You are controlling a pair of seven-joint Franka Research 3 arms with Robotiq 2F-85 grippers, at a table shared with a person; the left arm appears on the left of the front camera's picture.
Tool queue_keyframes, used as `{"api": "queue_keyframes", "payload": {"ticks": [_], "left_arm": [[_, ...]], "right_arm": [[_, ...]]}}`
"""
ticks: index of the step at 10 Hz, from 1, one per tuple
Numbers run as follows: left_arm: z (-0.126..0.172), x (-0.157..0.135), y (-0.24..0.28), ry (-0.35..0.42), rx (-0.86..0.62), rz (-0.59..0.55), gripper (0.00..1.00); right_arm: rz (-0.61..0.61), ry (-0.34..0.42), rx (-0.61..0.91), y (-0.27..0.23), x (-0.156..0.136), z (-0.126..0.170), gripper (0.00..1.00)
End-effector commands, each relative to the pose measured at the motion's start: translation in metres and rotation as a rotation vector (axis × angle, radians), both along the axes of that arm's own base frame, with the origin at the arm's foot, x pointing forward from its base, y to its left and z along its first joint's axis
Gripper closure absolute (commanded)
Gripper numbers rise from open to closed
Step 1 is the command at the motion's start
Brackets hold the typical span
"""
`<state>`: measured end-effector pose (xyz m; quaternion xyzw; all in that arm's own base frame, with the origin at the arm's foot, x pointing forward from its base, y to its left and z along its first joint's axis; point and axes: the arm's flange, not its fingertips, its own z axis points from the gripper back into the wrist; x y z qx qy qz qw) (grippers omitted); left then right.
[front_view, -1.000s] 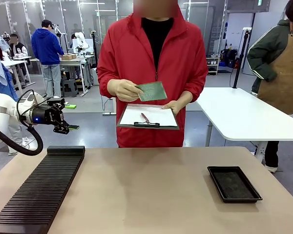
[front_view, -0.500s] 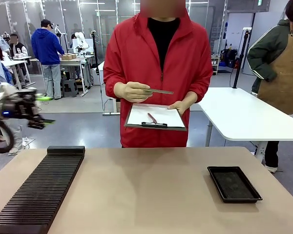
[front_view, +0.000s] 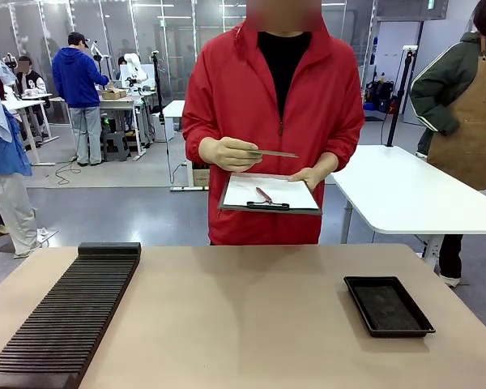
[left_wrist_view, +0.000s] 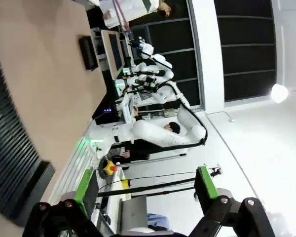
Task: Inspect the PCB.
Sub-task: Pick up the Blank PCB that the human is holding.
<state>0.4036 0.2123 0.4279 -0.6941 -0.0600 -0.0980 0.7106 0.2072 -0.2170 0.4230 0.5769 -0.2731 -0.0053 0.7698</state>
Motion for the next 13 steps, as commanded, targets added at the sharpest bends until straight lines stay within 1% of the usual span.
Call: {"api": "queue_keyframes", "payload": {"ticks": [1,2,3,4,5,6,7,13], "left_arm": [[-0.017,-0.047,0.031,-0.058,-0.013,0.047,0.00],[-0.030,-0.062,0.044,-0.075,-0.048,0.076,0.00],[-0.041,-0.074,0.050,-0.043,-0.032,0.105,0.00],[-0.048,-0.075,0.051,-0.049,-0.018,0.113,0.00],[-0.048,-0.076,0.049,-0.059,-0.033,0.118,0.00],[-0.049,-0.070,0.045,-0.070,-0.037,0.104,0.00],[-0.050,-0.080,0.046,-0.034,-0.034,0.128,0.00],[-0.050,-0.080,0.046,-0.034,-0.034,0.128,0.00]], "right_arm": [[-0.002,-0.023,0.004,-0.001,-0.001,0.002,0.00],[-0.002,-0.023,0.004,-0.001,-0.001,0.002,0.00],[-0.002,-0.023,0.004,-0.001,-0.001,0.002,0.00],[-0.002,-0.023,0.004,-0.001,-0.001,0.002,0.00],[-0.002,-0.023,0.004,-0.001,-0.001,0.002,0.00],[-0.002,-0.023,0.004,-0.001,-0.001,0.002,0.00],[-0.002,-0.023,0.004,-0.001,-0.001,0.002,0.00],[-0.002,-0.023,0.004,-0.001,-0.001,0.002,0.00]]}}
